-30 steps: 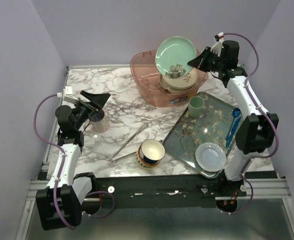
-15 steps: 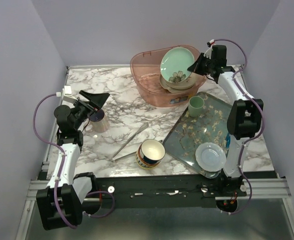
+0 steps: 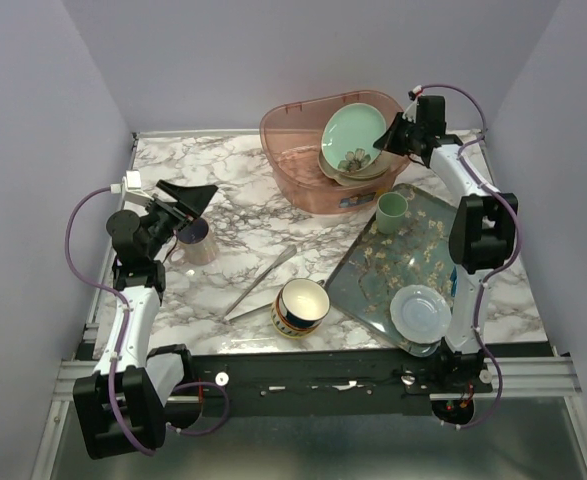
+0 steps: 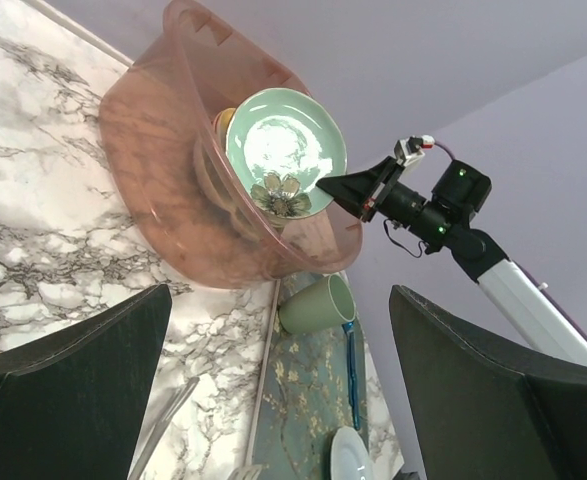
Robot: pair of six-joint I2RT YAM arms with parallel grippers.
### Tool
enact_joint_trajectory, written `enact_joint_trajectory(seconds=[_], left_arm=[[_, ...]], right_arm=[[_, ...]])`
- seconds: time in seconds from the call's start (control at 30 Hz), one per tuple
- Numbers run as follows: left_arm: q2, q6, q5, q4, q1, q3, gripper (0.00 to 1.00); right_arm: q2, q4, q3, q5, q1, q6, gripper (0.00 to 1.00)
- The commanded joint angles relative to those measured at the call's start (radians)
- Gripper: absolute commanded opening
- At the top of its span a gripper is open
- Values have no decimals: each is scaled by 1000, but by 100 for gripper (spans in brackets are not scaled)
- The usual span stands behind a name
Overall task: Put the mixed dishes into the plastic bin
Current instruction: Place the plate in the plastic bin.
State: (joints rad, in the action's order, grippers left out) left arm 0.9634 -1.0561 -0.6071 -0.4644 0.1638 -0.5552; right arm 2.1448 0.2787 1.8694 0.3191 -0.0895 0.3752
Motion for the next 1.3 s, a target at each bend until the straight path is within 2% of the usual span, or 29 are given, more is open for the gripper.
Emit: enact_joint_trajectory(seconds=[0.0, 0.27, 1.0, 1.27], left_arm=[[1, -1, -28, -26, 10, -17, 99], [3, -4, -29, -29, 19, -15, 99], [8, -7, -31, -36, 29, -14, 99], [6, -10, -33, -39, 34, -14, 99]], right_arm=[[12, -102, 63, -2, 16, 17, 4], [38, -99, 66, 8, 28, 62, 8], [90, -82, 91, -11, 33, 100, 35], [96, -72, 89, -18, 33, 100, 36]])
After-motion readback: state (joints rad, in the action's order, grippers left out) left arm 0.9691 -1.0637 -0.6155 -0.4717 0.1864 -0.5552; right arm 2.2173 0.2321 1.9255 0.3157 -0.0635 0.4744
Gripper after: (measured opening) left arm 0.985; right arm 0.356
